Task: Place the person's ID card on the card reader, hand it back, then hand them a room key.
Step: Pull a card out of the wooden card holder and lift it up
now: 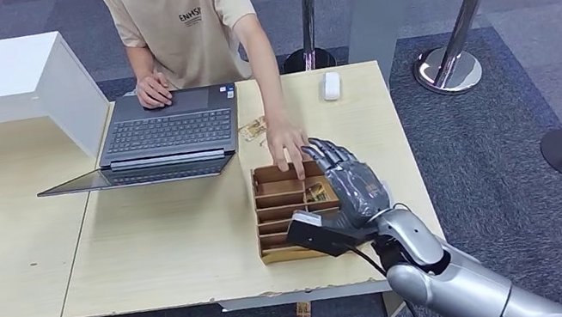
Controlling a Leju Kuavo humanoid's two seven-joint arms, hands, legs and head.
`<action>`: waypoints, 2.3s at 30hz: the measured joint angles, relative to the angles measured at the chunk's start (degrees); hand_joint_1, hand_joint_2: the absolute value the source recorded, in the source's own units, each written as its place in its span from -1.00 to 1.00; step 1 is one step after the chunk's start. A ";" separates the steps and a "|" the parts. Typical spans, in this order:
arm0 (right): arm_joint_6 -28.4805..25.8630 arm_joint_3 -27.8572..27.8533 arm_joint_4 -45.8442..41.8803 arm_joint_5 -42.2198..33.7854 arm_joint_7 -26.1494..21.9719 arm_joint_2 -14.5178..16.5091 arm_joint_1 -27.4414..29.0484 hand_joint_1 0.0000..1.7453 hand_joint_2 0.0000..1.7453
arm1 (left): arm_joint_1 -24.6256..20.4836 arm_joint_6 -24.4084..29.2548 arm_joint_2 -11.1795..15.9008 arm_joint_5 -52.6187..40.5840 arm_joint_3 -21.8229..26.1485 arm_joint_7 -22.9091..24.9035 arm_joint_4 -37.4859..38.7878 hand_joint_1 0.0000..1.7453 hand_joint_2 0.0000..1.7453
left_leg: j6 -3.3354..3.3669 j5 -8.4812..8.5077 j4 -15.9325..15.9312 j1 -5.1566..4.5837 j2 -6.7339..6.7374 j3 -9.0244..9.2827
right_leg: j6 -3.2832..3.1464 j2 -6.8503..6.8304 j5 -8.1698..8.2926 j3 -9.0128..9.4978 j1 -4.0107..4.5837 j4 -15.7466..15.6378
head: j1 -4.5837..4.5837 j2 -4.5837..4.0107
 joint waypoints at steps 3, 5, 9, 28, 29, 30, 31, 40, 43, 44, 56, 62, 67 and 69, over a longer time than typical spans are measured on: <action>0.09 -0.06 0.00 -0.02 0.00 -0.11 0.13 -0.83 1.00 | 0.00 0.00 0.00 0.01 -0.02 0.00 0.00 -1.00 -1.00 | 0.00 0.00 0.00 0.00 0.00 0.00 | 0.00 0.00 0.00 0.00 0.00 0.00 | 0.00 0.00; 0.22 -0.06 0.00 -0.02 -0.02 -0.15 0.22 -0.70 1.00 | 0.00 0.00 0.00 0.01 -0.04 0.00 0.00 -1.00 -1.00 | 0.00 0.00 0.00 0.00 0.00 0.00 | 0.00 0.00 0.00 0.00 0.00 0.00 | 0.00 0.00; 0.41 -0.06 0.00 -0.14 -0.15 -0.16 0.68 -0.51 1.00 | 0.00 0.00 0.00 0.03 -0.07 0.00 0.00 -1.00 -1.00 | 0.00 0.00 0.00 0.00 0.00 0.00 | 0.00 0.00 0.00 0.00 0.00 0.00 | 0.00 0.00; 0.05 -0.11 0.00 -1.12 -0.79 -0.46 2.16 -0.38 1.00 | 0.00 -0.02 0.00 0.19 -0.91 -0.30 0.00 -1.00 -1.00 | 0.00 0.00 0.00 0.00 0.00 0.01 | 0.00 0.00 0.00 0.00 0.00 0.00 | 0.00 0.00; 0.03 -0.11 0.00 -1.13 -0.83 -0.48 2.18 -0.38 1.00 | 0.00 -0.02 0.00 0.22 -0.92 -0.31 0.00 -1.00 -1.00 | 0.00 0.00 0.00 0.00 0.00 0.01 | 0.00 0.00 0.00 0.00 0.00 0.00 | 0.00 0.00; 0.01 -0.12 0.00 -1.13 -0.86 -0.50 2.22 -0.38 1.00 | 0.00 -0.02 0.00 0.26 -0.93 -0.31 0.00 -1.00 -1.00 | 0.00 0.00 0.00 0.00 0.00 0.01 | 0.00 0.00 0.00 0.00 0.00 0.00 | 0.00 0.00; -0.05 -0.14 -0.01 -1.13 -0.87 -0.53 2.29 -0.38 1.00 | 0.00 -0.02 0.00 0.31 -0.93 -0.31 0.00 -1.00 -1.00 | 0.00 0.00 0.00 0.00 0.00 0.01 | 0.00 0.00 0.00 0.00 0.00 0.00 | 0.00 0.00; -0.34 -0.99 -0.49 -0.93 -0.75 -1.18 3.73 -0.06 1.00 | 0.00 -0.01 0.00 0.83 -0.95 -0.30 0.00 -1.00 -1.00 | 0.00 0.00 0.00 0.00 0.00 0.00 | 0.00 0.00 0.00 0.00 0.00 0.00 | -0.01 0.00; -0.37 -1.26 -0.48 -0.91 -0.67 -1.49 4.22 -0.18 1.00 | 0.00 0.00 0.00 1.01 -0.95 -0.28 0.00 -1.00 -1.00 | 0.00 0.00 0.00 0.00 0.00 0.01 | 0.00 0.00 0.00 0.00 0.00 0.00 | -0.01 0.00; -0.41 -1.35 -0.48 -0.90 -0.65 -1.58 4.39 -0.21 1.00 | 0.00 0.00 0.00 1.03 -0.95 -0.28 0.00 -1.00 -1.00 | 0.00 0.00 0.00 0.00 0.00 0.01 | 0.00 0.00 0.00 0.00 0.00 0.00 | 0.00 0.00; -0.69 -1.96 -0.46 -0.13 0.00 -2.51 6.12 -0.25 1.00 | 0.00 0.00 0.00 1.16 -0.95 -0.24 0.00 -1.00 -1.00 | 0.00 0.00 0.00 0.00 0.00 0.00 | 0.00 0.00 0.00 0.00 0.00 0.00 | -0.01 0.00; -0.69 -2.42 -0.42 -0.12 0.00 -2.69 6.48 -0.22 1.00 | 0.00 0.01 0.00 1.16 -0.95 -0.23 0.00 -1.00 -1.00 | 0.00 0.00 0.00 0.00 0.00 0.01 | 0.00 0.00 0.00 0.01 0.00 0.00 | -0.01 0.00; -0.71 -2.48 -0.05 -0.15 0.00 -2.72 6.78 -0.18 1.00 | -0.01 0.10 0.00 1.19 -0.96 -0.15 0.00 -1.00 -1.00 | 0.00 0.00 0.00 0.00 0.00 0.01 | 0.00 0.00 0.00 0.00 0.00 0.00 | 0.00 0.00; -0.78 -2.49 0.16 -0.15 0.00 -2.73 6.83 -0.16 1.00 | -0.01 0.13 0.00 1.21 -0.97 -0.15 0.00 -1.00 -1.00 | 0.00 0.00 0.00 0.00 0.00 0.01 | 0.00 0.00 0.00 0.00 0.00 0.00 | 0.00 0.00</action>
